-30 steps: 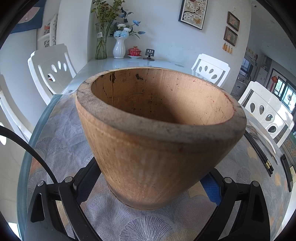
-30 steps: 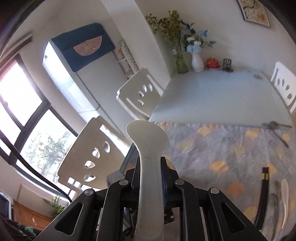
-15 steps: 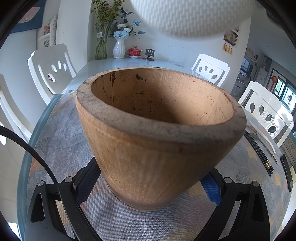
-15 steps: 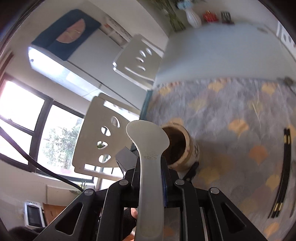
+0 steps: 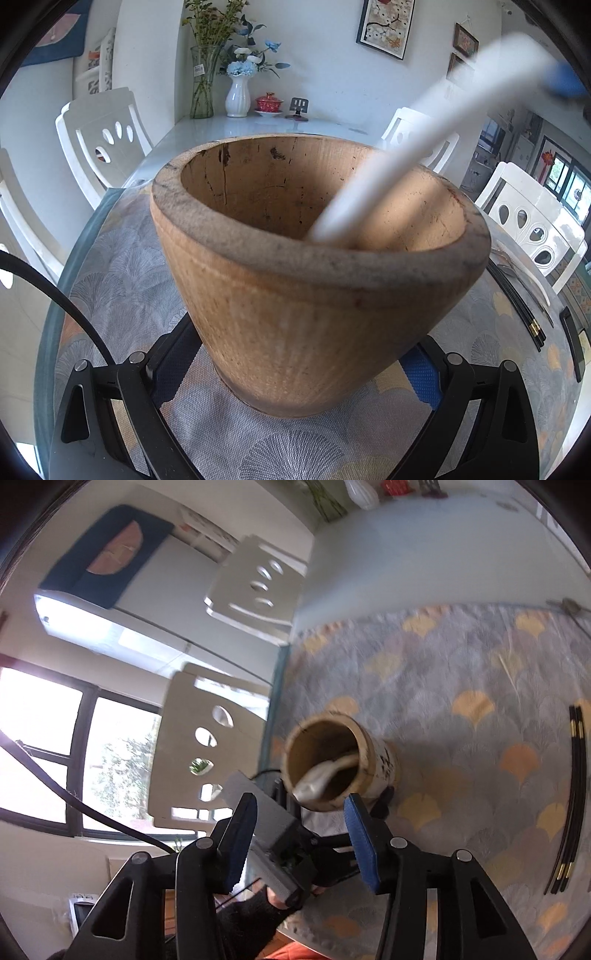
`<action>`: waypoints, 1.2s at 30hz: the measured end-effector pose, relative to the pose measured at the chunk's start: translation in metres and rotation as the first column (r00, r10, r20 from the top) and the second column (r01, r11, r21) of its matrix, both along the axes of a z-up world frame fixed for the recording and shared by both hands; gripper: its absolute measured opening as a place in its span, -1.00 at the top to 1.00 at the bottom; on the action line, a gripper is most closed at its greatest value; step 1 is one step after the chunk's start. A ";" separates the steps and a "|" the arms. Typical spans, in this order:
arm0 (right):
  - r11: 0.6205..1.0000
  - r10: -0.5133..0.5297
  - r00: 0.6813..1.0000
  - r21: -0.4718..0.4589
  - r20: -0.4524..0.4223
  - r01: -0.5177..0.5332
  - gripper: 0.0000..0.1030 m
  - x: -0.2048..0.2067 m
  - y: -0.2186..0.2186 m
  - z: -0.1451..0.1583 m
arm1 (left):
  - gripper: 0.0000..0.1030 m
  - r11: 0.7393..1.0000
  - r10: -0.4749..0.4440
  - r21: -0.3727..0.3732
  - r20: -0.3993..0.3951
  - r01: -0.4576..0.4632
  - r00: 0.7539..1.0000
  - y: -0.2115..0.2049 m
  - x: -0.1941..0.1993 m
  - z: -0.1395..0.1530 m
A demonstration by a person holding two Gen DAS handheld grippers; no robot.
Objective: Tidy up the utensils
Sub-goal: 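Lower the paddle into the wooden cup and open the right tool while the left tool holds the cup, then reach the right tool to the white soup spoon and grasp it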
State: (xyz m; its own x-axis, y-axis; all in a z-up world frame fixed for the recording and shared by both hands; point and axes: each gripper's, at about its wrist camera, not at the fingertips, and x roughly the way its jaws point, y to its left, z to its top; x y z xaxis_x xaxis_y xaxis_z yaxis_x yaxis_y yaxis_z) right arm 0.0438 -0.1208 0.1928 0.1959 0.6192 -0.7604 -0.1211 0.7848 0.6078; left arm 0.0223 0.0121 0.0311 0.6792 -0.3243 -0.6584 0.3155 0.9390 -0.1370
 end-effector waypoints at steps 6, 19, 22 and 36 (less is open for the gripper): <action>0.994 -0.099 0.990 0.052 0.101 0.094 0.02 -0.009 -0.034 0.034 | -0.90 1.000 0.000 -0.001 0.000 0.000 1.000 -0.001 -0.001 0.000; 0.938 -0.347 0.908 0.080 0.234 0.338 0.01 -0.050 -0.148 0.079 | -0.91 1.000 0.000 0.001 0.000 0.000 1.000 -0.002 -0.001 0.000; 0.911 -0.406 0.877 0.044 0.257 0.409 0.00 -0.059 -0.173 0.082 | -0.91 1.000 0.000 -0.001 0.000 0.000 1.000 -0.001 -0.001 0.000; 0.721 -0.449 0.850 -0.449 0.277 0.527 -0.08 -0.065 -0.249 0.012 | -0.89 1.000 0.006 0.029 -0.008 -0.006 1.000 -0.005 -0.002 -0.003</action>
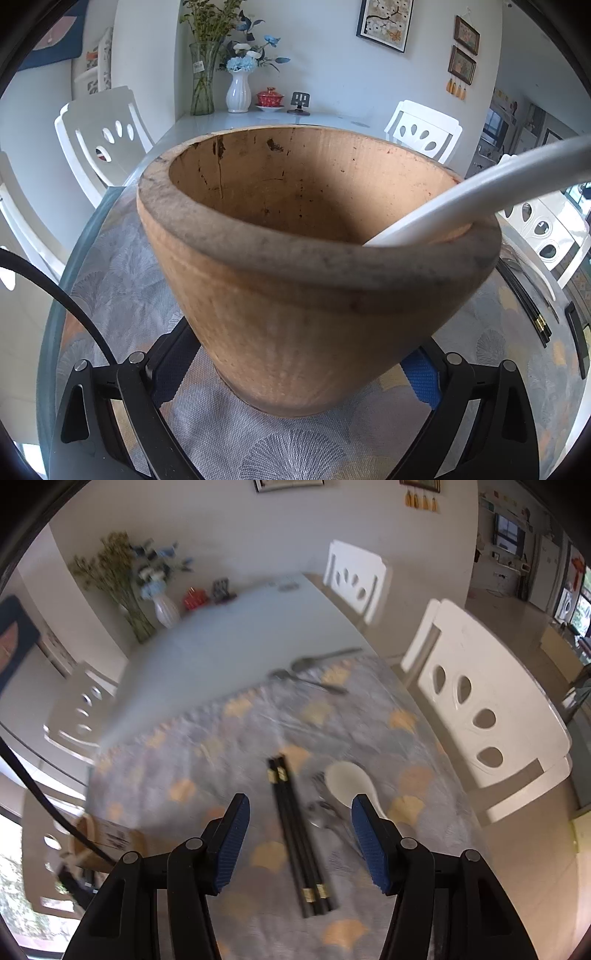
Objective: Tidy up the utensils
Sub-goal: 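Reach the right tool to the white soup spoon and grasp it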
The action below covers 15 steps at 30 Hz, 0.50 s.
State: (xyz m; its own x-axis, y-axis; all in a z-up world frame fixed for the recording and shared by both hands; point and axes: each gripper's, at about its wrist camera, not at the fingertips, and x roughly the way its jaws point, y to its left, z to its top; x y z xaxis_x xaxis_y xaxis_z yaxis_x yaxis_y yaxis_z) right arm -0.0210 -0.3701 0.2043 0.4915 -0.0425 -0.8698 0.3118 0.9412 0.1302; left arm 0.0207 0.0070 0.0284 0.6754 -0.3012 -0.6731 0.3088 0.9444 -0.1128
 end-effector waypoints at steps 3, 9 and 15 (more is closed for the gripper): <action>0.998 -0.001 0.999 -0.062 -0.054 -0.002 -0.08 0.005 -0.010 -0.023 | -0.89 1.000 0.000 0.000 0.000 0.000 1.000 0.000 0.000 0.000; 0.992 -0.013 0.979 -0.125 -0.203 -0.012 -0.08 0.015 -0.051 -0.083 | -0.87 0.999 0.007 0.037 0.022 -0.008 1.000 -0.004 -0.006 0.001; 0.998 -0.030 0.941 -0.067 -0.337 0.008 -0.08 0.031 -0.102 -0.132 | -0.87 0.998 0.023 0.062 0.031 -0.024 0.999 -0.006 -0.009 0.002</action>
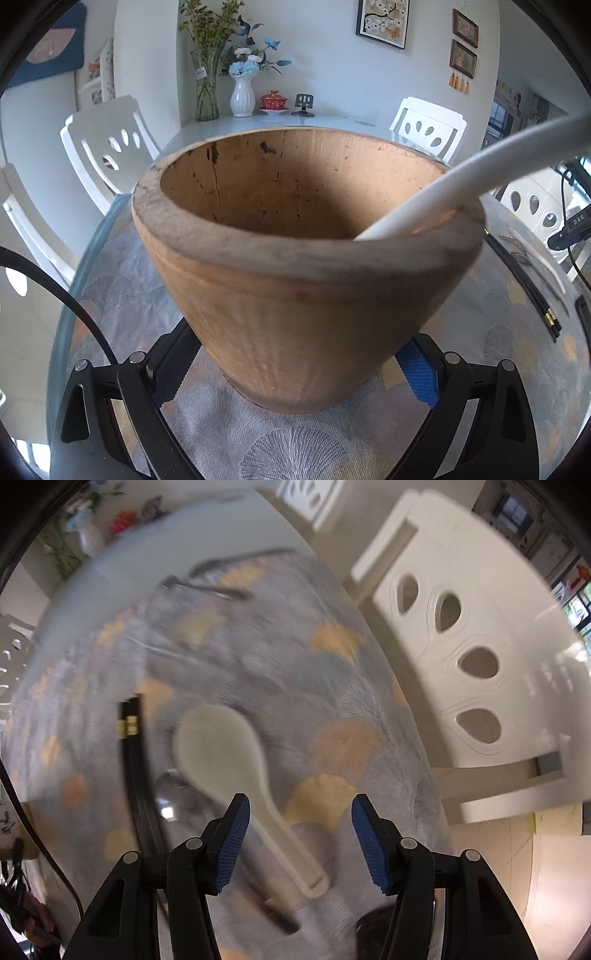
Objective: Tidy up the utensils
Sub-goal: 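Reach the right tool to the white soup spoon and grasp it, then lift the soup spoon with the right tool and carry it toward the wooden cup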
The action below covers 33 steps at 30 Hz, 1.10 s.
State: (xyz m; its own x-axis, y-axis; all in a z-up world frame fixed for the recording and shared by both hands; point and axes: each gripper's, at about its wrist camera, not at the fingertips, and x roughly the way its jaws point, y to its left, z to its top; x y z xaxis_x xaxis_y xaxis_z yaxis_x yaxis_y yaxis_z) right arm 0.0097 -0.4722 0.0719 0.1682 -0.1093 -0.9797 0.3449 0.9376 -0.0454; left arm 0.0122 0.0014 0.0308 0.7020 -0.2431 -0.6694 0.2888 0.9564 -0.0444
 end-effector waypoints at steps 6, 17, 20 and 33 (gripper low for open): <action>0.995 0.071 0.995 0.076 -0.072 -0.065 -0.02 0.007 -0.005 -0.023 | -0.87 1.000 0.007 0.012 0.003 -0.008 1.000 -0.001 0.001 0.001; 0.973 0.222 0.972 0.088 -0.082 -0.215 -0.02 0.024 0.020 -0.014 | -0.87 1.000 0.013 0.022 0.002 -0.013 1.000 -0.004 0.002 0.002; 0.964 0.226 0.971 0.160 -0.081 -0.211 -0.02 0.026 0.020 -0.018 | -0.87 1.000 0.013 0.022 0.001 -0.013 1.000 -0.004 0.002 0.002; 0.967 0.104 0.992 0.240 -0.070 -0.085 0.36 0.073 -0.020 -0.045 | -0.87 1.000 0.012 0.020 -0.010 -0.012 1.000 -0.006 0.003 0.001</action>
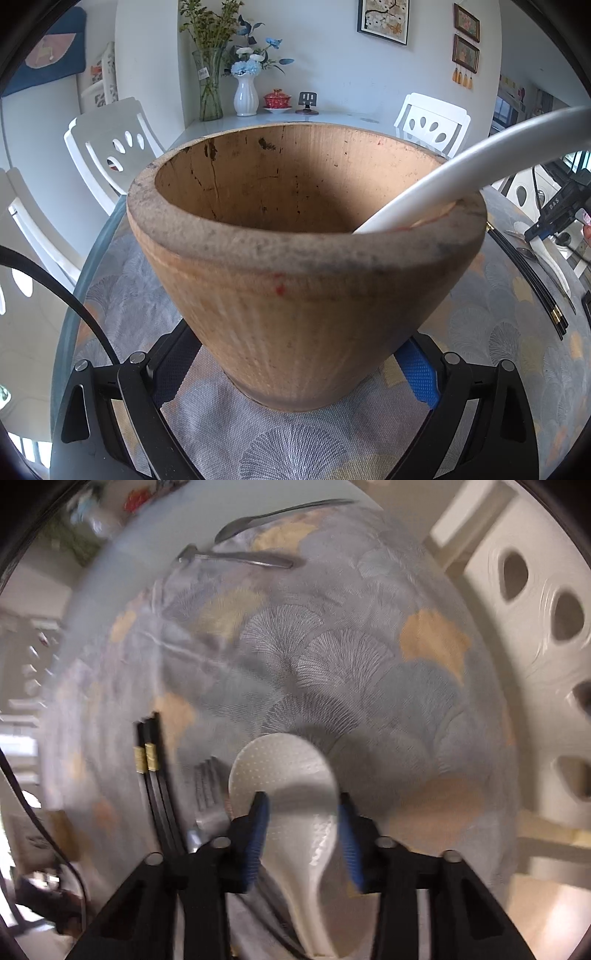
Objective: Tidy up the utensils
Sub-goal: 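Lift the soup spoon with the right tool and carry it toward the wooden cup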
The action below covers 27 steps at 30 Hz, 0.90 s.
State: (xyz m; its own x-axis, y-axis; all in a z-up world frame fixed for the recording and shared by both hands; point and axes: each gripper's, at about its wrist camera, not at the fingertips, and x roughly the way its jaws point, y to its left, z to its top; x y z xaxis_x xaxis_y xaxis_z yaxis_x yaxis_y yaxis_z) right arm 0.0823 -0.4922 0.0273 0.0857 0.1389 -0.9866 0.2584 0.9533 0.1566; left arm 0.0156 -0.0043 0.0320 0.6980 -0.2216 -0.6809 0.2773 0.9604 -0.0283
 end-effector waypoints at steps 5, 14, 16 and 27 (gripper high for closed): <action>0.991 0.056 0.997 -0.123 0.047 -0.050 0.63 -0.001 0.026 0.010 | -0.87 1.000 0.000 -0.001 -0.001 0.000 1.000 0.000 0.000 0.000; 0.979 0.021 0.973 -0.203 0.231 0.027 0.94 -0.043 0.051 0.070 | -0.87 1.000 -0.004 -0.012 -0.008 0.004 1.000 0.001 0.002 -0.001; 0.982 0.015 0.947 -0.181 0.321 0.046 0.94 -0.057 0.053 0.092 | -0.87 1.000 -0.006 -0.016 -0.011 0.006 1.000 0.001 0.002 -0.002; 0.984 -0.052 0.827 -0.115 0.560 0.139 0.94 -0.076 0.093 0.164 | -0.86 1.000 -0.011 -0.027 -0.029 0.011 1.000 0.002 0.003 -0.004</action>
State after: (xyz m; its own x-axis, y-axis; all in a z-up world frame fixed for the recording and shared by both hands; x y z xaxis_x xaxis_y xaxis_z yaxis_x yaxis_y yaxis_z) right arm 0.0064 -0.3987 0.1909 0.6277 -0.0384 -0.7775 0.2610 0.9513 0.1638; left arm 0.0182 -0.0023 0.0284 0.6752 -0.2479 -0.6947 0.2865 0.9560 -0.0627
